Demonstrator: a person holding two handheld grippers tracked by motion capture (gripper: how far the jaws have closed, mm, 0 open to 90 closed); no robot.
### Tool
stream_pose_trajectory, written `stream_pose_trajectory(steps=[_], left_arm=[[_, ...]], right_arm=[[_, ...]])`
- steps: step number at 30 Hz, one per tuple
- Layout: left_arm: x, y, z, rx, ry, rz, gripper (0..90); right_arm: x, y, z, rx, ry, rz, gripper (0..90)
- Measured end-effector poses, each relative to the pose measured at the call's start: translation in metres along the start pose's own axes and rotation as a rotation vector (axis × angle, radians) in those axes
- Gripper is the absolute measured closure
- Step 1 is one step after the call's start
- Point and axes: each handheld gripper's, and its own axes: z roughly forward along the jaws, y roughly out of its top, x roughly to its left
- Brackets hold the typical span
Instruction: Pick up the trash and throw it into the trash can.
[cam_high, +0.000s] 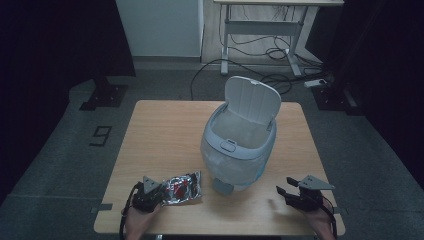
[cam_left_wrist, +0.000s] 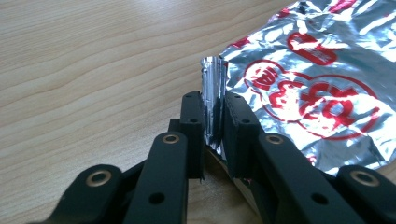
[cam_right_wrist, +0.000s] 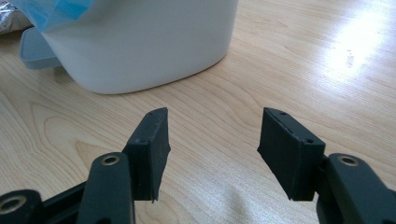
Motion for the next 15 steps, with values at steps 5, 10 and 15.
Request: stream_pose_trajectory(steps=[5, 10, 15], left_arm=[[0.001, 0.001, -0.002, -0.009, -0.017, -0.006, 83.9], [0.002, 0.002, -0.007, -0.036, -0.050, -0.019, 86.1], [0.003, 0.005, -0.015, -0.076, -0.087, -0.052, 86.8]], right_arm=[[-0.001, 0.000, -0.001, -0.003, -0.004, 0.004, 42.4], [-0.002, 0.000, -0.001, -0.001, -0.009, 0.005, 42.6], [-0.001, -0.001, -0.001, 0.002, -0.013, 0.004, 42.7]])
